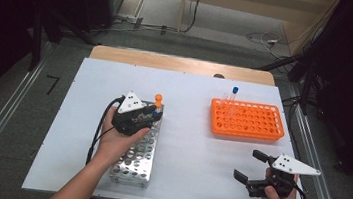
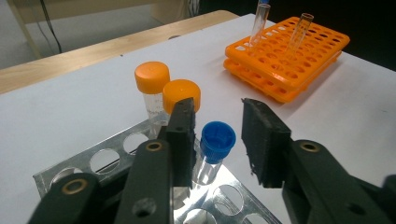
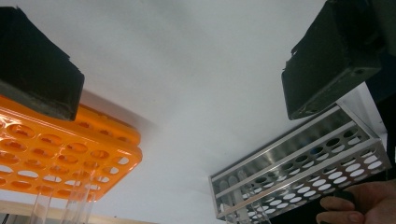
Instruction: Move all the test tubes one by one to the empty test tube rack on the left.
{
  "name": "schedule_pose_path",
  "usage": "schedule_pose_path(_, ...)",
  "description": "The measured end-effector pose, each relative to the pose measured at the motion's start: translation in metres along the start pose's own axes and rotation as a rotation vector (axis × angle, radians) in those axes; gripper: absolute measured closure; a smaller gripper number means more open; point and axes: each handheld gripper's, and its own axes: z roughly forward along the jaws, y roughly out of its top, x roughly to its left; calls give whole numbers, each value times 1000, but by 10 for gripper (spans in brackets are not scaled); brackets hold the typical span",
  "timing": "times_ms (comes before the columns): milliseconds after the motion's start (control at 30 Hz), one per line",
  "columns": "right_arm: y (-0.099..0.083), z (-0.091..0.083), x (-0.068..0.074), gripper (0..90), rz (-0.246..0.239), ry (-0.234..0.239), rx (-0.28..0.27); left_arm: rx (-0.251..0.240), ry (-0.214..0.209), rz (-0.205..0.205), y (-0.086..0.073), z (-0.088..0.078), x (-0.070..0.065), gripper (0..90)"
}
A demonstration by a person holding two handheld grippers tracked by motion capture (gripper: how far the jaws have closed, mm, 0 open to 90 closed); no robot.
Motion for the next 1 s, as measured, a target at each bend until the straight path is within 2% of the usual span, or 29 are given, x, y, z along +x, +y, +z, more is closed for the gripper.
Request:
schedule_pose_path(300,2,1,-1,0,2,-2,-6,-66,-69,-68,-2,-14,1,352)
schedule_pose_path(467,5,3,-4,0,6,-3,-11,-103,-88,-73,-5,-27,-3,184)
schedule_pose_path(700,15,5,-9,0,8,-18,-23,-131,-117,-73,-10,-45,-9,8)
schedule_pose_path(1000,32,11,-30,0,27,-51,-46,-148,-154,-64,-18,-59,-18,0)
